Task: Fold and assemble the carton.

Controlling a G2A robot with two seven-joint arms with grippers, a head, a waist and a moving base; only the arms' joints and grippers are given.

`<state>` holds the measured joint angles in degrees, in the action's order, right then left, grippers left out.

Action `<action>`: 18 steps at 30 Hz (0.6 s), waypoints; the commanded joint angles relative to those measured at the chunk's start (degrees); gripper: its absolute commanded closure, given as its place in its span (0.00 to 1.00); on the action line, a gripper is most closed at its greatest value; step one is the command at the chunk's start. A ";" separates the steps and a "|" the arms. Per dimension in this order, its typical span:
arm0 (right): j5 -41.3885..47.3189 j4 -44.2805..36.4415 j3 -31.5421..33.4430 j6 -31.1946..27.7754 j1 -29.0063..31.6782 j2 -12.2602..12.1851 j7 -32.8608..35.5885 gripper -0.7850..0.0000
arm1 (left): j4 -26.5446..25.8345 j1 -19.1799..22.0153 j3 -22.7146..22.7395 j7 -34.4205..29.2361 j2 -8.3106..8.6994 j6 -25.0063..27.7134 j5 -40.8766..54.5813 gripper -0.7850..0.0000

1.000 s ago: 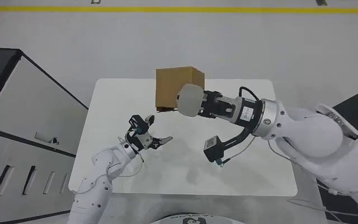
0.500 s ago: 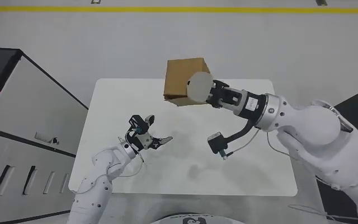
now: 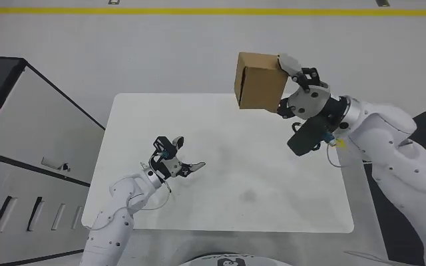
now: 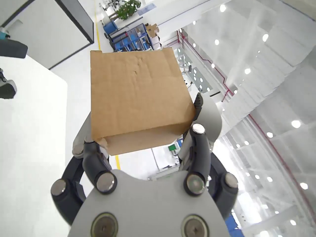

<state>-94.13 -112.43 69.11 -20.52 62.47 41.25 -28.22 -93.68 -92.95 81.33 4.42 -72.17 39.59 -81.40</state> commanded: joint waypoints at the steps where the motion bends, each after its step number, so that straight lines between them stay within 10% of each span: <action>1: 0.50 0.60 0.24 0.29 0.03 0.01 -0.28 1.00 | 0.00 0.00 0.00 0.00 0.00 0.00 0.00 0.00; 9: 1.25 0.43 -0.26 -1.32 0.50 0.13 0.17 1.00 | 0.00 0.00 0.00 0.00 0.00 0.00 0.00 0.00; 18: 22.30 8.53 -2.60 -21.13 -2.40 1.22 5.60 1.00 | 0.00 0.00 0.00 0.00 0.00 0.00 0.00 0.00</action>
<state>-73.21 -104.46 66.79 -40.10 60.57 42.39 -23.60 -93.68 -92.95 81.33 4.42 -72.17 39.59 -81.40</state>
